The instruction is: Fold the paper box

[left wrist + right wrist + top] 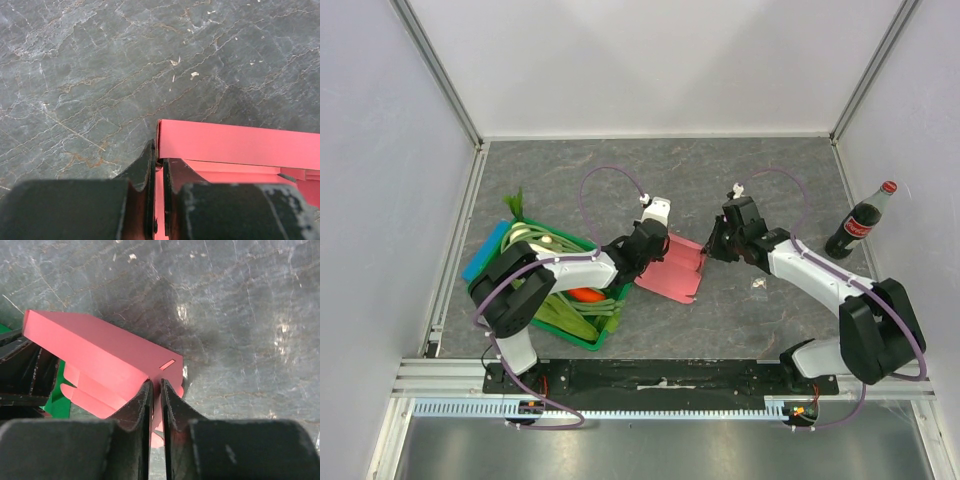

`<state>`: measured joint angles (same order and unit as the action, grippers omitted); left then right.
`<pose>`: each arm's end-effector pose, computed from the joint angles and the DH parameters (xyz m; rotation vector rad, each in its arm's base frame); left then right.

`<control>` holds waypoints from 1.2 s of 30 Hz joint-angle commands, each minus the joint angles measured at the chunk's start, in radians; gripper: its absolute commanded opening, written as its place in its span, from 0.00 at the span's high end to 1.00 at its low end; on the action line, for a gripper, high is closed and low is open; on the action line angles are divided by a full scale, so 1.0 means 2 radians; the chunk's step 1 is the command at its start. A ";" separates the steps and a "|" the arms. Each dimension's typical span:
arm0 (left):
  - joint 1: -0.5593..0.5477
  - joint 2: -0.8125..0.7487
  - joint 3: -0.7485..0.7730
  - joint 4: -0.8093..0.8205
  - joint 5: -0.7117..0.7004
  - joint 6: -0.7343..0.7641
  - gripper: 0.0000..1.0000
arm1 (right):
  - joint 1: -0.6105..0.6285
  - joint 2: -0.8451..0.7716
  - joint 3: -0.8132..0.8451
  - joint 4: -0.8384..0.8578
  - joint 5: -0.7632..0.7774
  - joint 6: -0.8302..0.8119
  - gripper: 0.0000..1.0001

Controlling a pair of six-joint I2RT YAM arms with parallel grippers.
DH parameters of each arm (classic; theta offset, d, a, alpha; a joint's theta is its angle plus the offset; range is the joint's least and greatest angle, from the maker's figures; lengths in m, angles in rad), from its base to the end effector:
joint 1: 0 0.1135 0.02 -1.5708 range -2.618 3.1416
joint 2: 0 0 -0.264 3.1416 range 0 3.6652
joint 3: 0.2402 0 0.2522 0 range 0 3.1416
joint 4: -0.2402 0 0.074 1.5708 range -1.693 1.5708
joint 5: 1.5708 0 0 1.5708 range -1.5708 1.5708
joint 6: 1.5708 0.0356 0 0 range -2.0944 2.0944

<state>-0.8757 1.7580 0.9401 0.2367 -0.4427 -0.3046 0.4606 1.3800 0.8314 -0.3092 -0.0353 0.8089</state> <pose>0.2481 -0.2737 0.1769 0.3441 2.0702 -0.2360 0.2520 0.1264 0.2133 0.4209 2.4883 0.5931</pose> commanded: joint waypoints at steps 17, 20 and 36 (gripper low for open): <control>0.001 -0.006 0.009 0.037 -0.036 -0.018 0.98 | 0.000 -0.071 -0.056 0.089 -0.137 -0.218 0.59; 0.002 -0.006 0.005 0.043 -0.020 -0.016 0.98 | 0.001 -0.057 -0.065 0.134 -0.143 -0.233 0.55; 0.002 -0.012 -0.005 0.044 -0.007 -0.023 0.98 | 0.000 0.016 -0.026 0.165 -0.072 -0.240 0.63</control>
<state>-0.8700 1.7607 0.9371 0.2726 -0.4690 -0.3275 0.4610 1.4151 0.7136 0.0105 -0.2729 0.3321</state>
